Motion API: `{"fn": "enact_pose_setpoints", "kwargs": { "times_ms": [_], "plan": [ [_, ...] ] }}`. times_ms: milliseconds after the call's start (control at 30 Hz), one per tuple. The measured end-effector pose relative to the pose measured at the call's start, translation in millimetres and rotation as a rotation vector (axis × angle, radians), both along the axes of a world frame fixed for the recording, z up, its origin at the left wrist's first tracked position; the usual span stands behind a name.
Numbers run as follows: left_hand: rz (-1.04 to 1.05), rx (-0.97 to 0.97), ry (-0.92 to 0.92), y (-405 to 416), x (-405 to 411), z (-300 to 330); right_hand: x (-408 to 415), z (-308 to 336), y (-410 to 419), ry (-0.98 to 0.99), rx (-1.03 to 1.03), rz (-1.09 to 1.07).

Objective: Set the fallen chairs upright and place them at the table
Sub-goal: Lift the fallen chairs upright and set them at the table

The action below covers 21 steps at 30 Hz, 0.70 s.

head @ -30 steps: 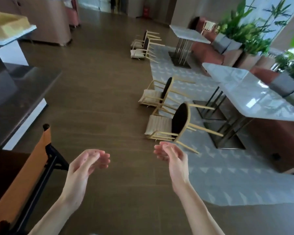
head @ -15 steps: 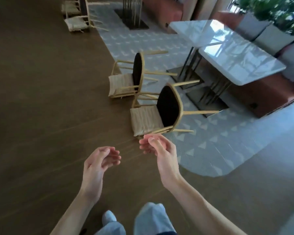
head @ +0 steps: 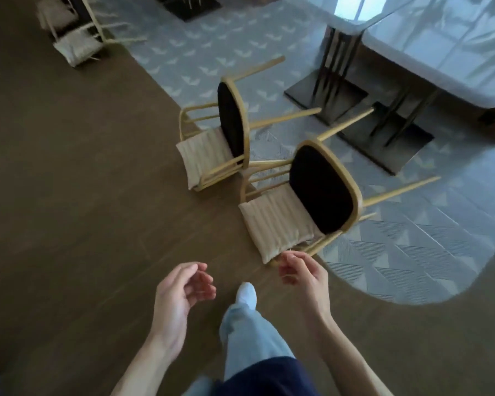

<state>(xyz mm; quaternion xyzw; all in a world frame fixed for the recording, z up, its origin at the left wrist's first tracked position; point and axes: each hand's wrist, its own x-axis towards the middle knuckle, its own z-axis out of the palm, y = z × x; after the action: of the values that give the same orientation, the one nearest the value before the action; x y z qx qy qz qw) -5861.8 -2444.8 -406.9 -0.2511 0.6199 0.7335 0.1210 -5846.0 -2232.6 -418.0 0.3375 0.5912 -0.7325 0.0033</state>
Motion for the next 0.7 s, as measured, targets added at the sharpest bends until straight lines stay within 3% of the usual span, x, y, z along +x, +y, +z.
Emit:
{"fn": "enact_pose_setpoints", "kwargs": {
  "times_ms": [200, 367, 500, 700],
  "plan": [
    [-0.226, -0.044, -0.094, 17, -166, -8, -141, -11, 9, -0.008, -0.036, -0.074],
    [-0.469, -0.064, -0.241, 50, -268, -63, -206, -67, 17, -0.141, -0.038, -0.179],
    [-0.627, -0.043, -0.412, 77, -329, -142, -235, -138, 11, -0.239, -0.169, -0.463],
    [-0.665, -0.011, -0.706, 124, -393, -282, -302, -254, -5, -0.245, -0.485, -0.944]
  ]
}}
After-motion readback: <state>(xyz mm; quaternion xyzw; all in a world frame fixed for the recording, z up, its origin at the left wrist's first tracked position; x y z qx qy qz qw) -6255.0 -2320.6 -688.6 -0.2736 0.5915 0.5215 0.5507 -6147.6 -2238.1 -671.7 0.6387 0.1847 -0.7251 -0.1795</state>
